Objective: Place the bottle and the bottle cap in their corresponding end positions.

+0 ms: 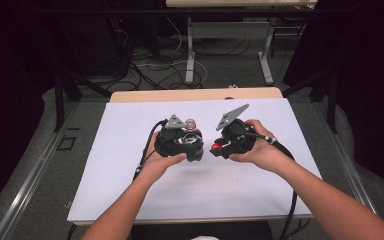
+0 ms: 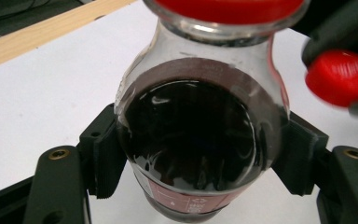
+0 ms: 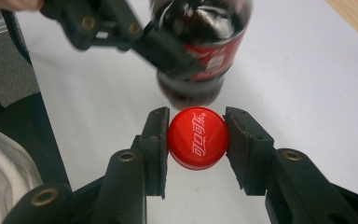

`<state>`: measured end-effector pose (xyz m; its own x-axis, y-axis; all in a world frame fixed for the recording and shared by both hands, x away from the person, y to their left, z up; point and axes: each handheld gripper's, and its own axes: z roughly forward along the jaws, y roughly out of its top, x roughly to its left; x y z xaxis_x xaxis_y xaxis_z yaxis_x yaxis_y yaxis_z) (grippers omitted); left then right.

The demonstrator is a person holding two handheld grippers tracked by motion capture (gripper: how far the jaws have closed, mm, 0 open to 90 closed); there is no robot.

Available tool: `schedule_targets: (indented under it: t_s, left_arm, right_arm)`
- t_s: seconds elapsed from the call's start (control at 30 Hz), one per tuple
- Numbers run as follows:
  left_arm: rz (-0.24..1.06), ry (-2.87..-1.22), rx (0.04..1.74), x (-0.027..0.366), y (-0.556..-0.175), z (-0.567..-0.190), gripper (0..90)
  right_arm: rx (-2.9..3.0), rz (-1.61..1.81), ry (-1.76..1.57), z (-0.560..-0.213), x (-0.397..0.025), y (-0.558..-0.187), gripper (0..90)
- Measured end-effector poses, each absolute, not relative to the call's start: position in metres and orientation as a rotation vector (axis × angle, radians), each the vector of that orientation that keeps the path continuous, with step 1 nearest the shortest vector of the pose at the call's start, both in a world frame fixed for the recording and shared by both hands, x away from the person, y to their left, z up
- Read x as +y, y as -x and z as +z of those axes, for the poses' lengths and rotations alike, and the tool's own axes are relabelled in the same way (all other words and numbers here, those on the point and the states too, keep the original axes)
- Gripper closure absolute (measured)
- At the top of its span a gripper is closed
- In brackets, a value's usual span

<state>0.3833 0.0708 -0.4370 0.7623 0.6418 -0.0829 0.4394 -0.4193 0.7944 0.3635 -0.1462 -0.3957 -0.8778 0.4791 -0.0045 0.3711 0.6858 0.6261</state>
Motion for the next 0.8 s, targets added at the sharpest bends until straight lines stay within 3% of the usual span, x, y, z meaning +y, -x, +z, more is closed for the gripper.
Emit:
schedule_targets:
  t_s: [0.43, 0.8]
  left_arm:
    - [0.333, -2.047, 0.871, 0.054, -0.426, -0.429, 29.9]
    - [0.38, -2.038, 0.907, 0.038, -0.455, -0.457, 29.8]
  right_arm:
    - [2.702, 0.949, -0.742, -0.417, -0.149, -0.361, 61.2]
    - [2.692, 0.953, -0.768, -0.428, -0.151, -0.362, 61.2]
